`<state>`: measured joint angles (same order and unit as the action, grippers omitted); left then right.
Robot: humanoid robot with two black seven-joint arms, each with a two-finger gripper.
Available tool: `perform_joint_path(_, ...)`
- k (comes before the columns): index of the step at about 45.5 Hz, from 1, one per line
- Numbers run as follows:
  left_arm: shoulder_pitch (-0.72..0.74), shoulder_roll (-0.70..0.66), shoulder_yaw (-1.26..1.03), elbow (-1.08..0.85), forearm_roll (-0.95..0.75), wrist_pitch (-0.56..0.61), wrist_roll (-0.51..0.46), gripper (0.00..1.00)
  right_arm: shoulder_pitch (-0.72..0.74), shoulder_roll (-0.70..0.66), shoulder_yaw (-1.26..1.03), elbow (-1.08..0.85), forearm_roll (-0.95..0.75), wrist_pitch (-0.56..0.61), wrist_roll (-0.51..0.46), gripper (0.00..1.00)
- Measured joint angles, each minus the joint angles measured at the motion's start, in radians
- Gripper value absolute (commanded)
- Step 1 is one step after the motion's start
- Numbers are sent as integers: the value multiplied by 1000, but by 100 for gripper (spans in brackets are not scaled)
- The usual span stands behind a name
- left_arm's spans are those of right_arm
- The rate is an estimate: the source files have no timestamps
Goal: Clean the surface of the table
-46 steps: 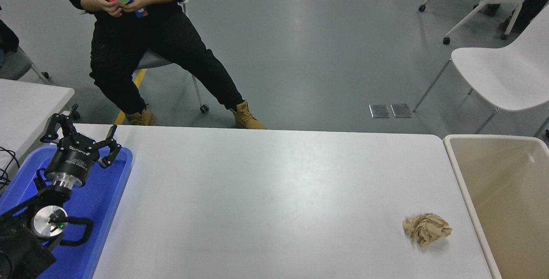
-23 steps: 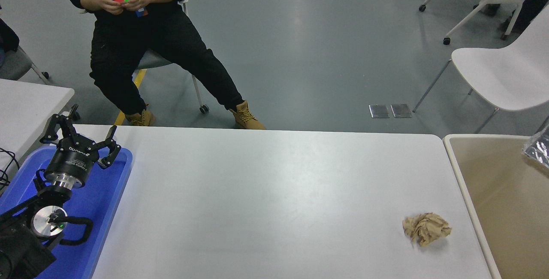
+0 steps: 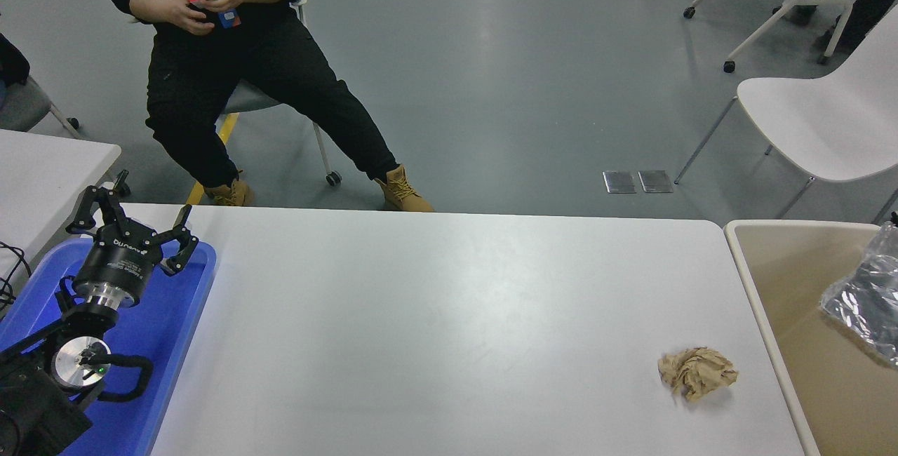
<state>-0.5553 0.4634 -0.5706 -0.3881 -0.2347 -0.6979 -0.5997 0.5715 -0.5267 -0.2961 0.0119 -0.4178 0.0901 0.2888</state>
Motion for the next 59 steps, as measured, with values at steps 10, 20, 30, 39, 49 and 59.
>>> perform_joint_path(10,0,0,0,0,0,0,0,100,-23,15,0,3,2,-9,1,0)
perform_joint_path(20,0,0,0,0,0,0,0,100,-31,25,0,5,3,-12,1,0)
perform_joint_path(30,0,0,0,0,0,0,0,100,-34,35,0,5,3,-14,1,0)
perform_joint_path(39,0,0,0,0,0,0,0,100,-34,38,1,2,4,-35,1,54)
perform_joint_path(49,0,0,0,0,0,0,0,100,-30,40,1,2,4,-87,0,85)
perform_joint_path(59,0,0,0,0,0,0,0,100,-21,37,13,6,4,-110,1,97)
